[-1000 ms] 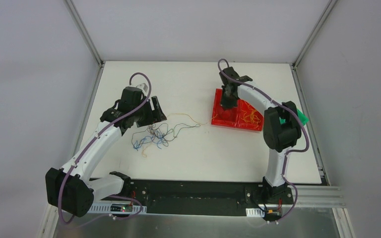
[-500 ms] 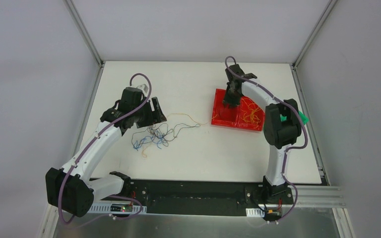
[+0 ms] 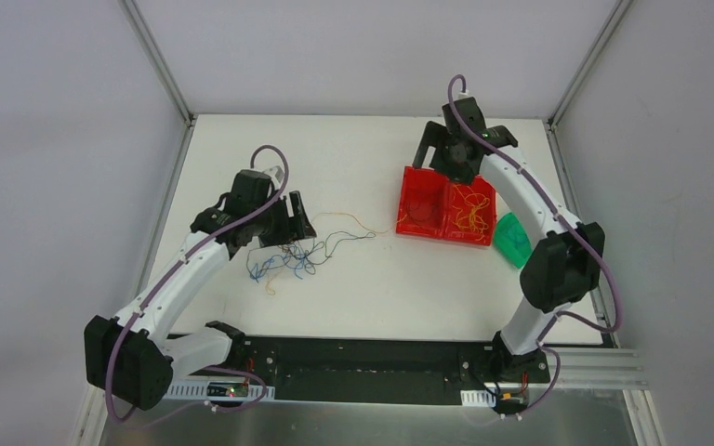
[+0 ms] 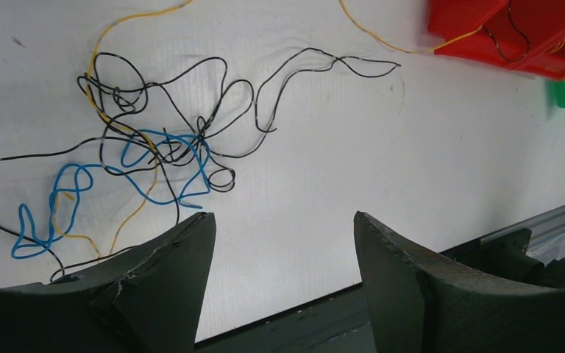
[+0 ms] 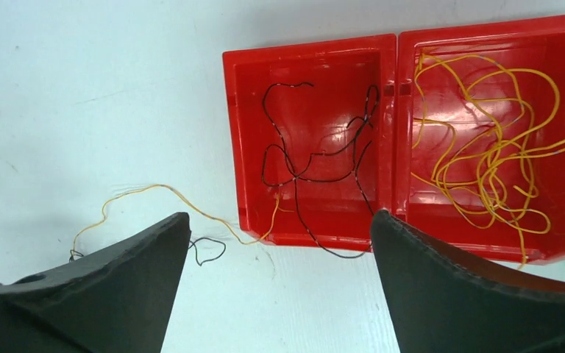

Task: Untangle the cables
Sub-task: Place the cable in the bin.

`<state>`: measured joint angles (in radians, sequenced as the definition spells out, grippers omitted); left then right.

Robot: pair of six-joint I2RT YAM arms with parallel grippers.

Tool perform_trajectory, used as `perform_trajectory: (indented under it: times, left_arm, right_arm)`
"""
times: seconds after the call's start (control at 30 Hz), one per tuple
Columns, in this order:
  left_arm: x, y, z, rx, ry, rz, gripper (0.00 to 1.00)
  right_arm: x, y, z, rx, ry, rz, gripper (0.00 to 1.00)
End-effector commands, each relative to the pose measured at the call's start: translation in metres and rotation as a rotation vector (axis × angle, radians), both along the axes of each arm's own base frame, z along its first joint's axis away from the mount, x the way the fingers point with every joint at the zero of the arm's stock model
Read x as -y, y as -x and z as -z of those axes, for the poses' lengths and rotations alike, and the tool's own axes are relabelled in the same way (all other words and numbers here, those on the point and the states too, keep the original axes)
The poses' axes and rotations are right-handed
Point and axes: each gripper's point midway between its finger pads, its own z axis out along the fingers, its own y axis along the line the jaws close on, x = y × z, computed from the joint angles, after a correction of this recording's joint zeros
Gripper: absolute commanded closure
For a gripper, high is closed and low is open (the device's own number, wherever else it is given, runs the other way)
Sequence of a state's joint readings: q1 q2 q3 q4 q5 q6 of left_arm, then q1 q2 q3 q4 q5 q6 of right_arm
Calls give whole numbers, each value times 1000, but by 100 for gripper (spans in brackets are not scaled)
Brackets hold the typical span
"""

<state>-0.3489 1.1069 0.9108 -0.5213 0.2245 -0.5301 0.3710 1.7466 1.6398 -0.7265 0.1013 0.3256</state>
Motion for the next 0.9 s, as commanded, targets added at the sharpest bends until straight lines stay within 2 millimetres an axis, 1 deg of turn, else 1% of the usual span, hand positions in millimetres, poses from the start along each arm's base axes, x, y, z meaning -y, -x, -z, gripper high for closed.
perform_trajectory:
  times: [0.0, 0.13, 0.17, 0.23, 0.37, 0.47, 0.53, 0.63, 0.7, 0.77, 0.87]
  left_arm:
    - [13, 8, 5, 0, -33, 78, 29]
    - [25, 8, 7, 11, -74, 131, 29]
    - [29, 8, 6, 11, -79, 142, 28]
    - [37, 8, 7, 15, -89, 167, 29]
    - [56, 6, 6, 48, -86, 238, 29]
    - [69, 3, 8, 65, -73, 281, 29]
    - [76, 0, 11, 67, -64, 298, 29]
    - [87, -6, 12, 77, -50, 319, 29]
    - [92, -8, 14, 73, -46, 331, 29]
    - [96, -10, 14, 73, -44, 337, 29]
    - [100, -14, 13, 84, -52, 345, 30]
  right_arm:
    - [6, 20, -39, 73, -14, -7, 1]
    - [2, 44, -41, 98, -48, -27, 1]
    - [2, 55, -31, 86, -54, -30, 1]
    - [1, 72, -22, 85, -86, -35, 1]
    - [2, 110, 3, 67, -131, -30, 1]
    - [5, 133, 21, 53, -168, -21, 1]
    - [11, 144, 33, 40, -171, -5, 1]
    - [17, 154, 48, 27, -159, 6, 1]
    - [21, 156, 55, 17, -149, 14, 1]
    - [23, 155, 57, 19, -142, 31, 1]
    - [29, 150, 53, 29, -141, 70, 1]
